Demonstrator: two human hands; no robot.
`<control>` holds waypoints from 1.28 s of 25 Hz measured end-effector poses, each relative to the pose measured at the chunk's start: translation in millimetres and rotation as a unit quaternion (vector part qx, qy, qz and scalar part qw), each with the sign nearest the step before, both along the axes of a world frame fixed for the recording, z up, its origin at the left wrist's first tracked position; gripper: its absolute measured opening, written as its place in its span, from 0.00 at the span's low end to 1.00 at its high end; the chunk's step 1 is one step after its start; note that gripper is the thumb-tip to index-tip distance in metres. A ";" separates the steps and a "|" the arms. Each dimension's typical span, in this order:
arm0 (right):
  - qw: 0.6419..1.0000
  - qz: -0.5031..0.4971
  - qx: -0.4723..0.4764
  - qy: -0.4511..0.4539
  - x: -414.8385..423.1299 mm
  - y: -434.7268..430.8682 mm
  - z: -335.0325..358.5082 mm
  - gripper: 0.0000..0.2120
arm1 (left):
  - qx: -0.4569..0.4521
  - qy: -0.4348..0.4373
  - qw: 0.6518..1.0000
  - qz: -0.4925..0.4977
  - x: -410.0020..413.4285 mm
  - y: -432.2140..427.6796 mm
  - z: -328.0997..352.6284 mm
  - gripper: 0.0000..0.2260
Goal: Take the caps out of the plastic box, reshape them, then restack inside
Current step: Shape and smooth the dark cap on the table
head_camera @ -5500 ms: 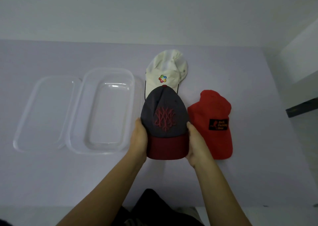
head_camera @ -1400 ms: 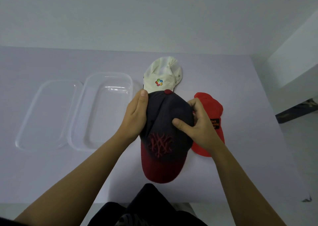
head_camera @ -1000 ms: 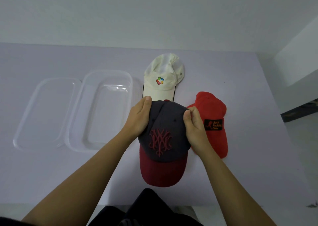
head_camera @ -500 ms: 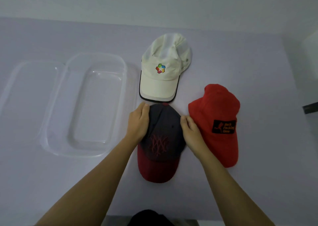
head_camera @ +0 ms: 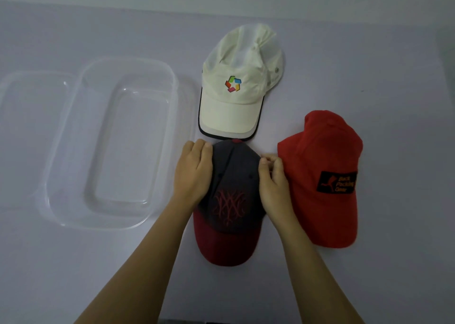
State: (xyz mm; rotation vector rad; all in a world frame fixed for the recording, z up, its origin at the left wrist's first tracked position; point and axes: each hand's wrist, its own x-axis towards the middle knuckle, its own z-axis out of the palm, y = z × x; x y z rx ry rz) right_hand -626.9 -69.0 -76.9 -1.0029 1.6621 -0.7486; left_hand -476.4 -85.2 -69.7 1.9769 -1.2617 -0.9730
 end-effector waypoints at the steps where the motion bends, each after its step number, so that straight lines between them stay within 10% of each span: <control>1: 1.000 0.021 0.005 0.016 0.6 -0.5 1.4 0.10 | 0.003 0.026 1.000 0.018 0.6 0.6 1.5 0.13; 7: 0.997 0.058 0.052 0.020 -2.8 -4.4 14.7 0.11 | 0.041 0.139 0.985 0.095 7.0 11.3 -1.3 0.11; 18: 0.988 0.036 0.100 -0.111 0.2 1.9 17.4 0.13 | -0.057 0.101 0.989 0.093 -1.6 25.9 -7.1 0.13; 32: 0.995 0.077 0.044 -0.041 -0.7 -8.8 24.9 0.22 | -0.052 0.055 0.994 0.078 -1.1 29.2 2.4 0.11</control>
